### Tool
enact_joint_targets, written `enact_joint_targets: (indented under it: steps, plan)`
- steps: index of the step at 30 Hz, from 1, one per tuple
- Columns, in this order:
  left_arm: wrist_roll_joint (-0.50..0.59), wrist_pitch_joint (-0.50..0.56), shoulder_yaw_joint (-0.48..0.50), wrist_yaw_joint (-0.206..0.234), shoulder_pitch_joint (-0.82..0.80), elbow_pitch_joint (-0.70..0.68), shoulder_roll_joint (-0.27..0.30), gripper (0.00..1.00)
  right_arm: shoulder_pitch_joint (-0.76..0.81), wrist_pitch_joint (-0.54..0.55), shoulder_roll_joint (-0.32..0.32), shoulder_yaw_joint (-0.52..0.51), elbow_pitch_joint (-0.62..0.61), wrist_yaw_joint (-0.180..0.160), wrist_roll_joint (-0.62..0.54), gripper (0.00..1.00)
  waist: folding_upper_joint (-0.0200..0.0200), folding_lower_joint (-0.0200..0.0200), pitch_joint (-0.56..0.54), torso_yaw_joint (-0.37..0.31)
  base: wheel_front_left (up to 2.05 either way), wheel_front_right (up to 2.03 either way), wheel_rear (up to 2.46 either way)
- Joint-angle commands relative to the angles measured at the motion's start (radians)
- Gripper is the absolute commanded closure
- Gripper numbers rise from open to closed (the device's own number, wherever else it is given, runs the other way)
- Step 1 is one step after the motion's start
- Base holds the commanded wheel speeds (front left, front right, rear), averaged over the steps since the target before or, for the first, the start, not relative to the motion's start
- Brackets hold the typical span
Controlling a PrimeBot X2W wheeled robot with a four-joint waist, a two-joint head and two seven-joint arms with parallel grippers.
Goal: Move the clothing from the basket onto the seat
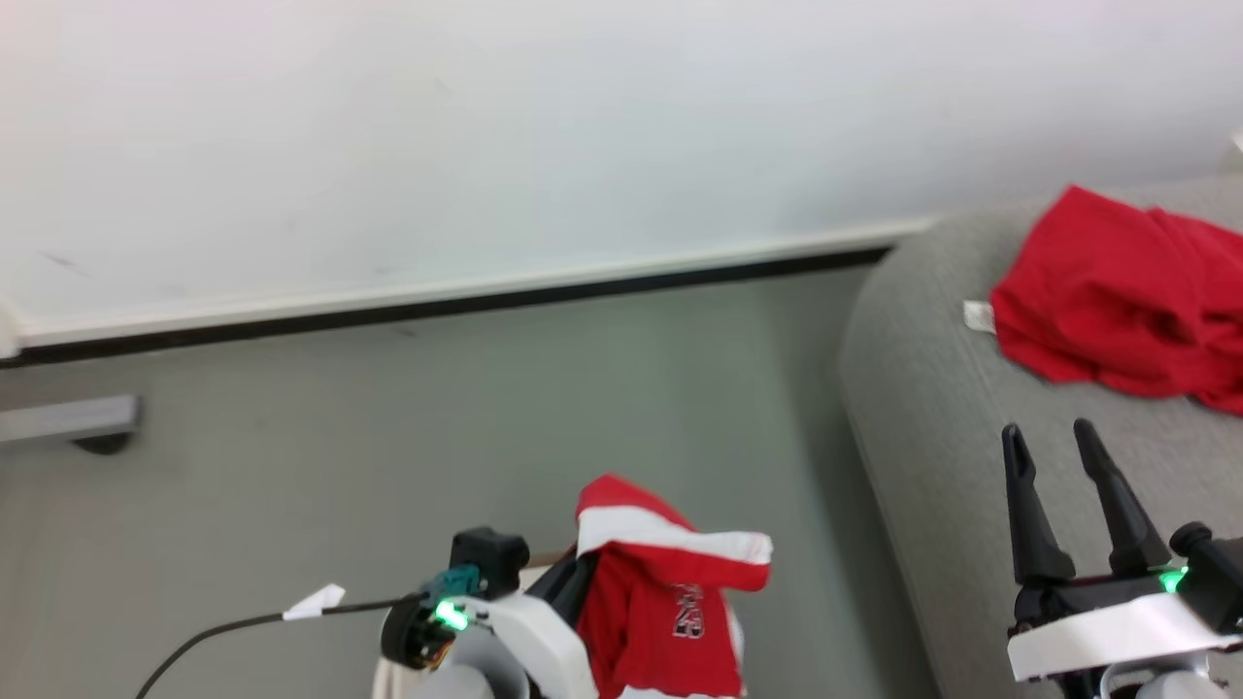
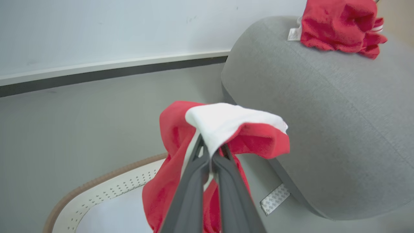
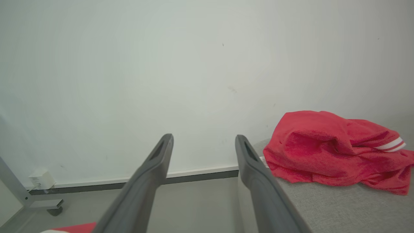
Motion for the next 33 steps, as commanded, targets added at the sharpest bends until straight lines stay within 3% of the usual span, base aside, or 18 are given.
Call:
enact_joint_targets:
  steps: [1,15,25,33]
  plan:
    - [-0.014,-0.004,0.003,0.001,-0.002,-0.022,0.004,1.0,0.018,0.001,-0.008,0.002,0.003,-0.002,0.007,0.0,0.0,0.0004,-0.079,0.079,0.0,0.0,0.0]
    - [-0.021,0.007,0.083,0.018,-0.037,-0.368,0.034,1.0,0.064,0.001,0.018,0.033,0.009,-0.002,0.002,0.0,0.0,0.0004,-0.155,0.114,0.0,0.0,0.0]
    - [-0.006,0.113,0.085,0.088,-0.039,-0.639,0.079,1.0,0.077,0.001,0.015,0.071,0.006,-0.002,-0.009,0.0,0.0,0.0004,-0.173,0.125,0.0,0.0,0.0]
    - [-0.019,0.153,0.086,0.116,-0.004,-0.734,0.099,1.0,0.069,0.001,0.016,0.092,0.004,-0.002,-0.009,0.0,0.0,0.0004,-0.172,0.12,0.0,0.0,0.0]
